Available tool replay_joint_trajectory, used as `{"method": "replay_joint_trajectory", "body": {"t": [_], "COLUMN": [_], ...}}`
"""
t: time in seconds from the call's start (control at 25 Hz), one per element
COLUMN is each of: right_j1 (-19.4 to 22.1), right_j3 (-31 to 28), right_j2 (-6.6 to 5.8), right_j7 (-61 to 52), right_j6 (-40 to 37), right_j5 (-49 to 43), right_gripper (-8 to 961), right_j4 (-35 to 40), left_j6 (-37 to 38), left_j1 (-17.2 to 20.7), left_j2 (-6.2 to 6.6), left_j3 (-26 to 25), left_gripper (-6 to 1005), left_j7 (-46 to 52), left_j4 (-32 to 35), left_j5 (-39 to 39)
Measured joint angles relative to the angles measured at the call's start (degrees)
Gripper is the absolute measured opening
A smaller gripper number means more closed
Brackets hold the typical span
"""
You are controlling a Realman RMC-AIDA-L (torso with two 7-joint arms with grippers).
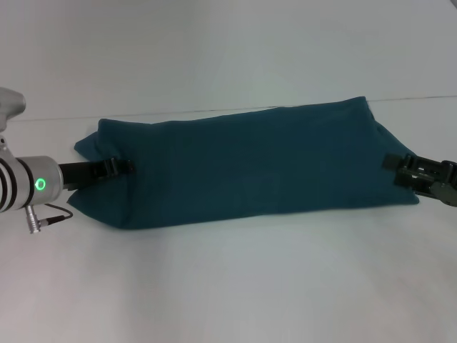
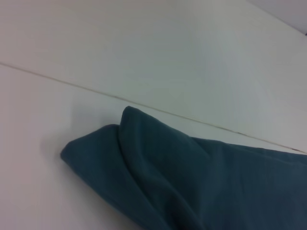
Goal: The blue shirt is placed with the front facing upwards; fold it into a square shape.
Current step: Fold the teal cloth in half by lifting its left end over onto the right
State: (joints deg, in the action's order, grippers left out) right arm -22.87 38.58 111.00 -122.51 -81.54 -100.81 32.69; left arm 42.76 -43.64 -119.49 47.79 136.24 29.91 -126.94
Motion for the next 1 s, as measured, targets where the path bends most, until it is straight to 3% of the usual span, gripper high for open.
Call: {"method": "replay_joint_trajectory", "body": {"t": [0.12,0.32,0.44,0.64,1.0], "right_j1": [-0.11,-0.23,-0.25,-0.09,0.03], "right_j3": [0.00,0.00,0.00,-0.16,-0.71], "right_j2": [-0.04,-0.07,-0.09,-0.09,-0.09], "right_j7": [0.00,0.00,0.00,-0.04,-0.07], "right_j6": [-0.06,-0.21,-0.21,-0.22,-0.30], "right_j5": [0.00,0.01,0.00,0.01,-0.07], "right_gripper": [864,863,863,863,863], "right_j4": [0.00,0.00,0.00,0.00,0.00], "left_j6": [-0.40,-0.62,-0.64,1.14,8.91], "left_j1": [-0.15,-0.39,-0.40,-0.11,1.68], "left_j2": [0.01,0.04,0.04,0.02,0.56], "left_j3": [0.21,0.21,0.20,0.06,-4.61], "left_gripper": [655,416,177,57,57], "left_j7": [0.01,-0.02,-0.25,-0.84,-2.77], "left_j4": [-0.16,-0.37,-0.38,0.39,4.36], "left_j5": [-0.22,-0.77,-0.77,-0.55,2.52]}}
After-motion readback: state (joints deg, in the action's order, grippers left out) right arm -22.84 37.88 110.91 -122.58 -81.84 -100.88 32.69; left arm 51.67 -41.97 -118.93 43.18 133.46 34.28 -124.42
